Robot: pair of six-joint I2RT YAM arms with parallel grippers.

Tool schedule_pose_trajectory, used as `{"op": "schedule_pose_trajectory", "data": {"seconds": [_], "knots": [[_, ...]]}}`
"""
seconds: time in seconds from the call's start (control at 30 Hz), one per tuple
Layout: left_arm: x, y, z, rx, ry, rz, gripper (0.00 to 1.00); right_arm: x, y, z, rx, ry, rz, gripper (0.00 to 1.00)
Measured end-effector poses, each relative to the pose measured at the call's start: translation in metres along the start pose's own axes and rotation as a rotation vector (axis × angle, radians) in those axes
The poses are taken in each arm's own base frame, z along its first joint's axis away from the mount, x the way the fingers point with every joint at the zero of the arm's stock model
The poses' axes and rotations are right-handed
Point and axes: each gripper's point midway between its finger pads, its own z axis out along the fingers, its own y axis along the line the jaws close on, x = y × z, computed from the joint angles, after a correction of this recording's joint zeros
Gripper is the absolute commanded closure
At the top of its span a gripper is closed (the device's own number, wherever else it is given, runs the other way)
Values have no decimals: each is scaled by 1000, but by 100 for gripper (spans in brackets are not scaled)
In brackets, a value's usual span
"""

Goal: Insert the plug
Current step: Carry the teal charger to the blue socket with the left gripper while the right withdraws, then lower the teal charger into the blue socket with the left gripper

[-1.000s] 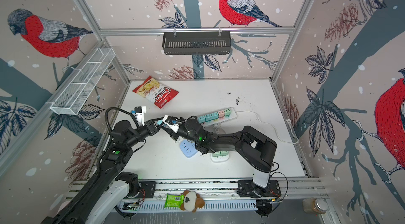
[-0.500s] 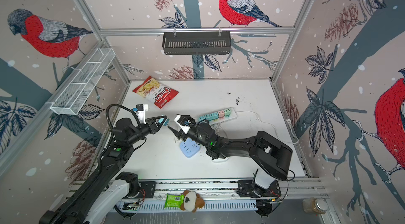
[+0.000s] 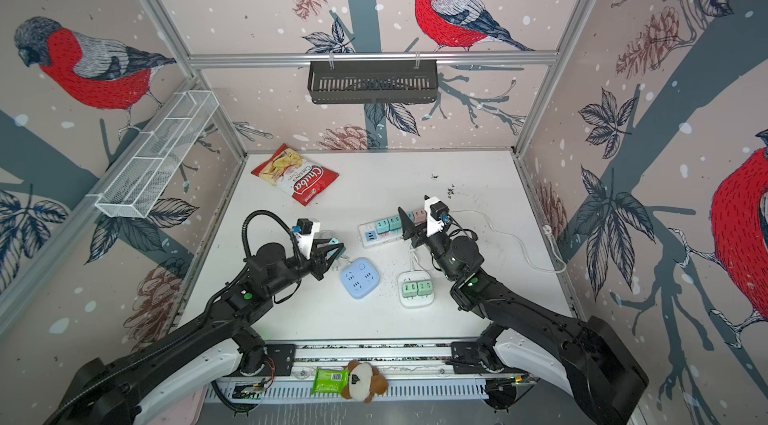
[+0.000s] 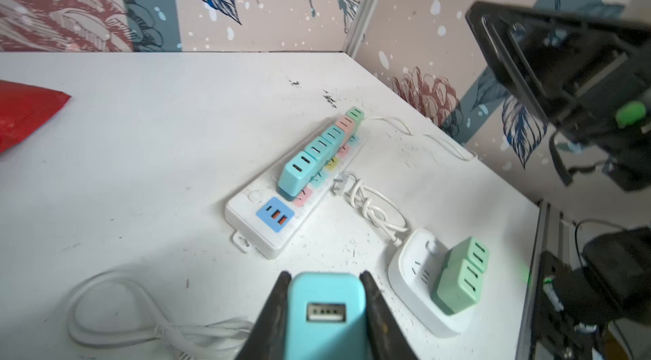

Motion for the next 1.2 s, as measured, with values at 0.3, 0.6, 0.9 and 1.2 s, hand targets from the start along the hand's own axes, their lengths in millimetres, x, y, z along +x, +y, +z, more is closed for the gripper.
{"op": "schedule_pose_trajectory", "data": {"seconds": [0.3,0.6,0.9,1.2], "knots": [[35,-25,9,98,40,146,100,58,-89,-20,279,163,51,21],[47,-44,22,172,82,198,100,80,-149,-43,516,193,152,20],[65,-51,32,161,100,229,100,87,-152,-44,517,189,185,21],[69,-50,56,138,131,244,100,90,-149,-36,496,205,188,21]]}}
